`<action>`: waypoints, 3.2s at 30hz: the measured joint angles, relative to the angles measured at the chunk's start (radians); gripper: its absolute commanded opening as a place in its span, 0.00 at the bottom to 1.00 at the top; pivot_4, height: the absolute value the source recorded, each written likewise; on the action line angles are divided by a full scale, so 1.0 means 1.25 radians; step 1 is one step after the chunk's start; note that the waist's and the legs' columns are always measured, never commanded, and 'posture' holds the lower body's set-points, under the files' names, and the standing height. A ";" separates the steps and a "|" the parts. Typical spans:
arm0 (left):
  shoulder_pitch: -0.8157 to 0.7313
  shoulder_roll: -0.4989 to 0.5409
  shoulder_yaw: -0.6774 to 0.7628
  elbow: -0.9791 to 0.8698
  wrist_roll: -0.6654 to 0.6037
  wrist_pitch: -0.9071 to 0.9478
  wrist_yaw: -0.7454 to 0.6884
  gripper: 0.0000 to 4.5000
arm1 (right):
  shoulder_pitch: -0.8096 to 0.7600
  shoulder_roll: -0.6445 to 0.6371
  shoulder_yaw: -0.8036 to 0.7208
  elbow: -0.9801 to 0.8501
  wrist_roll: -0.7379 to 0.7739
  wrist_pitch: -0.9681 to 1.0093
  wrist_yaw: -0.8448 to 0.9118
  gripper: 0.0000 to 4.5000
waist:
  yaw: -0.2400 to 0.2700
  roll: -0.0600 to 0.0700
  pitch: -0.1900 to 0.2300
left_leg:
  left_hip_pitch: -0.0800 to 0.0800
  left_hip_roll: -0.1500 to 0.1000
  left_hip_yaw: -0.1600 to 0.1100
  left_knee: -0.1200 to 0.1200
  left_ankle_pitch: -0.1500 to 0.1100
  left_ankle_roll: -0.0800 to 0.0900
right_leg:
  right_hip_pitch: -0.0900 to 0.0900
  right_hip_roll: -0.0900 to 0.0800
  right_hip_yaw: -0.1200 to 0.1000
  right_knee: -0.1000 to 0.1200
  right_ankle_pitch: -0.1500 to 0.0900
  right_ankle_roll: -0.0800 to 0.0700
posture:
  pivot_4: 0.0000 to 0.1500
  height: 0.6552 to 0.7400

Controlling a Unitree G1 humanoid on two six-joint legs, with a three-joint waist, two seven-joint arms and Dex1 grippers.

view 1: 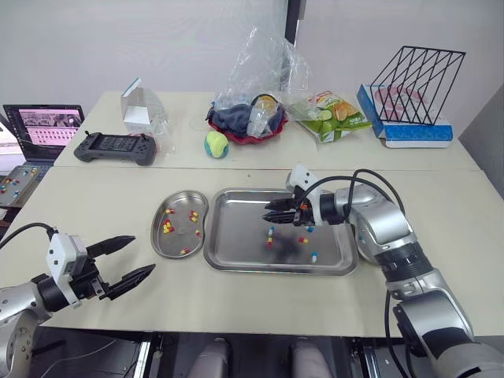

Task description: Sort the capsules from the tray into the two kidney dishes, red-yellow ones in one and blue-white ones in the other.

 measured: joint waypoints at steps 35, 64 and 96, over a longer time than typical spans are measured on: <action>-0.010 0.000 -0.006 0.007 0.014 -0.019 0.013 1.00 | 0.026 -0.010 0.067 0.090 -0.096 -0.106 -0.008 0.38 | 0.001 0.000 0.000 | 0.000 0.000 0.000 0.000 0.000 0.000 | 0.000 0.000 0.000 0.000 0.000 0.000 | 1.00 0.99; -0.022 0.009 -0.012 0.032 0.026 -0.033 0.001 1.00 | 0.038 -0.145 -0.104 -0.074 0.056 0.065 0.022 0.12 | 0.009 0.000 0.000 | -0.001 0.000 0.000 0.000 0.000 0.000 | 0.001 0.000 0.000 -0.001 0.000 0.000 | 1.00 0.99; -0.095 0.033 -0.037 0.088 0.000 -0.028 -0.014 1.00 | 0.218 -0.407 -0.353 0.071 0.087 0.023 -0.028 0.99 | 0.005 0.000 0.000 | 0.000 0.001 0.006 0.001 -0.001 0.001 | 0.001 -0.001 0.000 -0.001 0.000 0.000 | 1.00 0.99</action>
